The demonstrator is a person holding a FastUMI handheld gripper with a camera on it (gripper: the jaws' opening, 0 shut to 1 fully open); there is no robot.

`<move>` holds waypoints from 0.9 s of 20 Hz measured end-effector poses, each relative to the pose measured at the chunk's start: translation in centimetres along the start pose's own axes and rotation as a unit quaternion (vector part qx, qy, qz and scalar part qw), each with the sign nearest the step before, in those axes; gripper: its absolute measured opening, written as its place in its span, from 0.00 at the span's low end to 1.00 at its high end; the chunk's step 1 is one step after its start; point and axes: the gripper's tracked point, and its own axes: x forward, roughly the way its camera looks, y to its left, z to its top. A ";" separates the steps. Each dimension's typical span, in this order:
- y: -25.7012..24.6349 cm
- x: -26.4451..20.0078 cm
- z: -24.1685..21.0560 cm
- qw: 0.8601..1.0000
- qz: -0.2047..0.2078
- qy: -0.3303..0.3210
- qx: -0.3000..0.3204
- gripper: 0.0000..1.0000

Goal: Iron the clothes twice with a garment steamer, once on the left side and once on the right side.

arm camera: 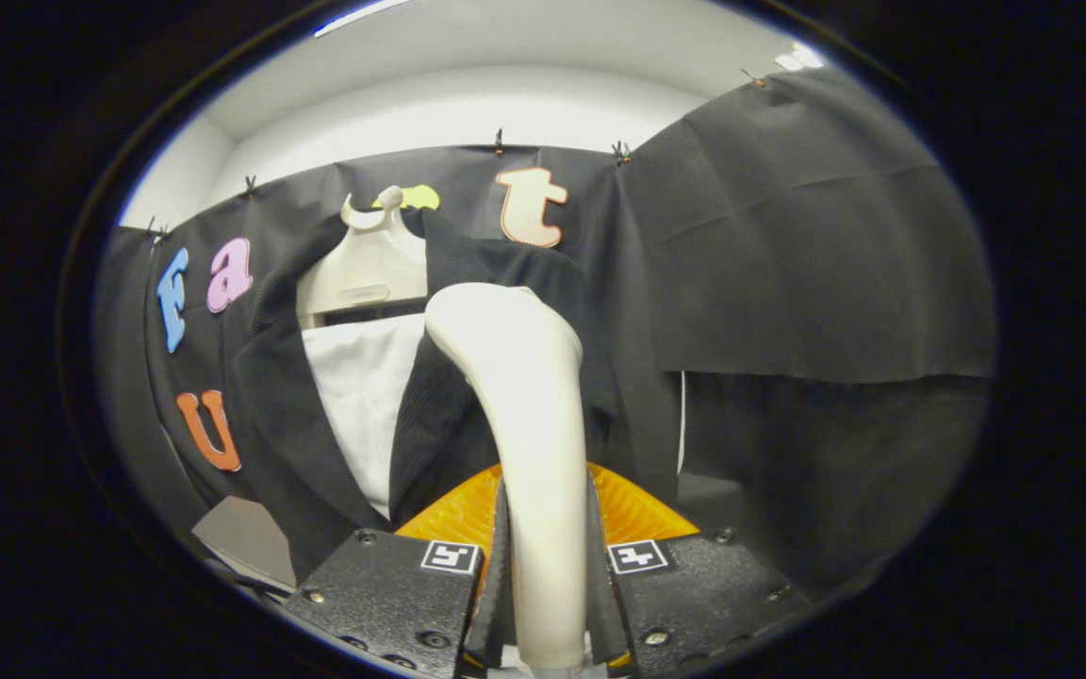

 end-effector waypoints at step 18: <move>1.7 0.0 -10.6 0.997 -0.018 0.051 -0.053 0.37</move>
